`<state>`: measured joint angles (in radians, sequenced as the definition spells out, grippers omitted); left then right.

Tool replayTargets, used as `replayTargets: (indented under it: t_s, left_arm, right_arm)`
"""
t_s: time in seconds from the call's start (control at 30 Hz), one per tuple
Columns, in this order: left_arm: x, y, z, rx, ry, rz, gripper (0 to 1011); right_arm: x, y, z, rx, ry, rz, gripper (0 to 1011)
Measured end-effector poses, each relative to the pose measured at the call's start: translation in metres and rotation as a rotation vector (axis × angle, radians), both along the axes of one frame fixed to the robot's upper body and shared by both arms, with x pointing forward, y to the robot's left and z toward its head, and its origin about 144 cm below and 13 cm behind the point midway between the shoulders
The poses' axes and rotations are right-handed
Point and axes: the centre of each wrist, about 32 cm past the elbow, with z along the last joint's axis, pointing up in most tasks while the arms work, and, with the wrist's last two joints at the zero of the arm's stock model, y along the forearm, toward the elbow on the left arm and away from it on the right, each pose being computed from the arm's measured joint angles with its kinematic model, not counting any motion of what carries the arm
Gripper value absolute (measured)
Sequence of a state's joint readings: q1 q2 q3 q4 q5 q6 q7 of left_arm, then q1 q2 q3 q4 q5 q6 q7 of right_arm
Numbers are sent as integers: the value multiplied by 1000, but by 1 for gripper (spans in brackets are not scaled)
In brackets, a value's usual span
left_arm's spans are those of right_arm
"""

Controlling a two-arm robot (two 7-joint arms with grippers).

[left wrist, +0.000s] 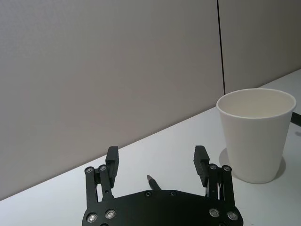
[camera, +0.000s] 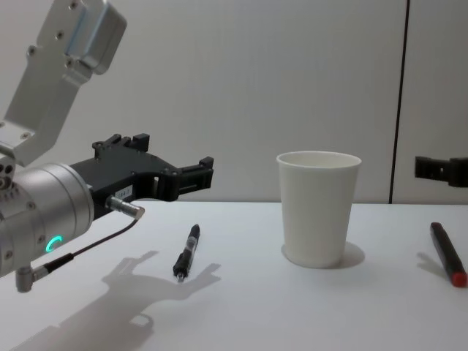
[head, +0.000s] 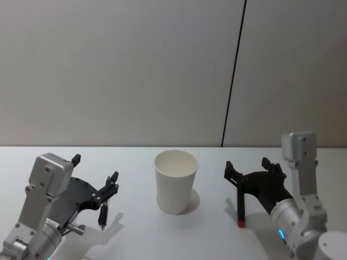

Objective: Place the pen into the pen holder.

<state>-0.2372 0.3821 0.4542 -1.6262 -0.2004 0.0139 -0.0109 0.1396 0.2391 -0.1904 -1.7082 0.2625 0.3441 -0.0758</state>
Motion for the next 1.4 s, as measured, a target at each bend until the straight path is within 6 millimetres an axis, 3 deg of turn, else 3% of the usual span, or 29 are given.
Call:
replayTargets:
  t_s: [0.7, 1.4]
  left_arm:
    - [0, 0, 0, 0, 0, 0, 1003]
    - [0, 0, 0, 0, 0, 0, 1004]
  right_arm:
    - [53, 13, 29, -36, 229, -110, 1001]
    - [75, 28, 25, -78, 364, -107, 1001]
